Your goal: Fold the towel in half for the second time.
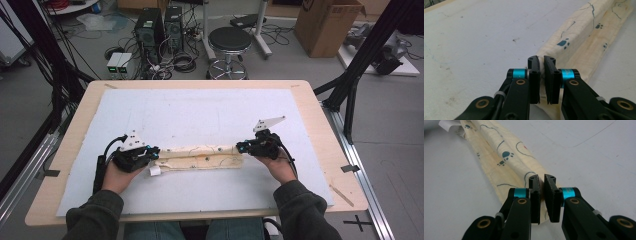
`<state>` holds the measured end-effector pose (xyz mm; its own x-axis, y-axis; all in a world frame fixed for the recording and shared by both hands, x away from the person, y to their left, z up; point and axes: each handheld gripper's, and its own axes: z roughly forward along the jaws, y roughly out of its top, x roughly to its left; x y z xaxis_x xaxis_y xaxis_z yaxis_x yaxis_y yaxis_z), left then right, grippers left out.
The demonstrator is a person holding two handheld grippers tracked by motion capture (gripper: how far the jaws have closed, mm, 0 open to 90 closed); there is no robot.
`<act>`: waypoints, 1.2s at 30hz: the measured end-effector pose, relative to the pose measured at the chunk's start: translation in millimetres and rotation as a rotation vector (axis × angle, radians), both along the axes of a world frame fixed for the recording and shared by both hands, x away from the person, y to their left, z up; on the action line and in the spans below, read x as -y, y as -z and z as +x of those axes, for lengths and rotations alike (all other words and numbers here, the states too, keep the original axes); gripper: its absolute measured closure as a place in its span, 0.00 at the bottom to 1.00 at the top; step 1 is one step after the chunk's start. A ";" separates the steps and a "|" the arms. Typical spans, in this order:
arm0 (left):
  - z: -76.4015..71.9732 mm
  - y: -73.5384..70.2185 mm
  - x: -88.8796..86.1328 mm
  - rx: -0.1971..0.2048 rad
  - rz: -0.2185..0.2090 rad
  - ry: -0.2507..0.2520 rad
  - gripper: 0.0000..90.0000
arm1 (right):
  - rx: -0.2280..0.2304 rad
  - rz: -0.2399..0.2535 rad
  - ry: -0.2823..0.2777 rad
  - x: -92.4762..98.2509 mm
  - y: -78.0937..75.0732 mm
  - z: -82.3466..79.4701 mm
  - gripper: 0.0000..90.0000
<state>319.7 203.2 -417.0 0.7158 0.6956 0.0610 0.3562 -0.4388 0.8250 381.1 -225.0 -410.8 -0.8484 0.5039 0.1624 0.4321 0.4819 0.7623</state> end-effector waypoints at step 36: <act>-29.5 -4.2 -15.3 -0.029 -0.095 0.091 0.57 | 0.011 0.068 -0.027 10.0 1.8 -33.7 0.58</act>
<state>290.2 218.5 -412.8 0.7766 0.6296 -0.0233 0.3425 -0.3909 0.8544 347.4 -235.0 -412.6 -0.8633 0.4690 0.1862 0.4114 0.4405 0.7979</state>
